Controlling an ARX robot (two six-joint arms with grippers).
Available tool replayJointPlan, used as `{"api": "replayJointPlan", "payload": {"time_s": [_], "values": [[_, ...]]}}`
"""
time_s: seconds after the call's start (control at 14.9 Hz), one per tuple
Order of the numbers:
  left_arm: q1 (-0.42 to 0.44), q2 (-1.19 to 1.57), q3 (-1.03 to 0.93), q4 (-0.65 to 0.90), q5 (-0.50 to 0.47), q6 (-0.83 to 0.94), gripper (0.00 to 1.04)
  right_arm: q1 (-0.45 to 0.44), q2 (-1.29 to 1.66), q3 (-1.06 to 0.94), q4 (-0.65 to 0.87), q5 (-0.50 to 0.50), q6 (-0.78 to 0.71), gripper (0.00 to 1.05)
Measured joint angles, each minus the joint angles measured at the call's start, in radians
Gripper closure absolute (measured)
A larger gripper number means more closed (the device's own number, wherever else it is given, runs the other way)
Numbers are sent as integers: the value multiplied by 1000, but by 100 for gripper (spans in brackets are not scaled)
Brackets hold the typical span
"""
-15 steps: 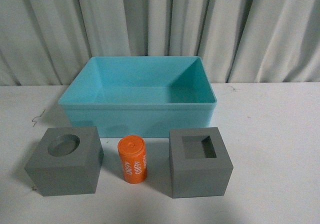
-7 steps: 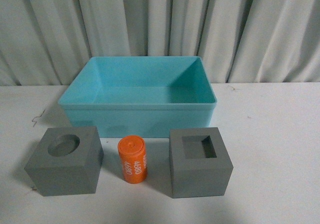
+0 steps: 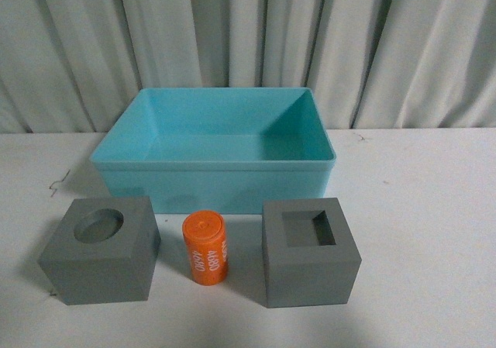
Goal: Place gray and orange parts in blue box
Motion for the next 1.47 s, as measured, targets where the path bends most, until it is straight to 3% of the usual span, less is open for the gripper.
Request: {"api": "replayJointPlan", "payload": {"time_s": [0.07, 0.13, 0.2, 0.34, 0.4, 0.54, 0.74, 0.94, 1.14, 1.47], "values": [[0, 0, 0, 0, 0, 0, 7, 6, 11, 10, -50, 26, 9, 6], [0, 0, 0, 0, -1, 0, 7, 34, 129, 90, -235, 147, 85, 6], [0, 0, 0, 1, 2, 0, 7, -39, 344, 169, -261, 209, 143, 6], [1, 0, 0, -1, -1, 0, 7, -200, 596, 262, -52, 136, 137, 6], [1, 0, 0, 0, 0, 0, 7, -202, 705, 320, 43, 82, 108, 6], [1, 0, 0, 0, 0, 0, 7, -107, 974, 433, 184, -42, -14, 6], [1, 0, 0, 0, 0, 0, 7, 83, 1285, 504, 314, -19, -78, 6], [1, 0, 0, 0, 0, 0, 7, 280, 1535, 594, 356, 29, -33, 6], [1, 0, 0, 0, 0, 0, 7, 356, 1655, 652, 377, 53, 45, 6], [1, 0, 0, 0, 0, 0, 7, 387, 1794, 773, 334, 52, 138, 6]]}}
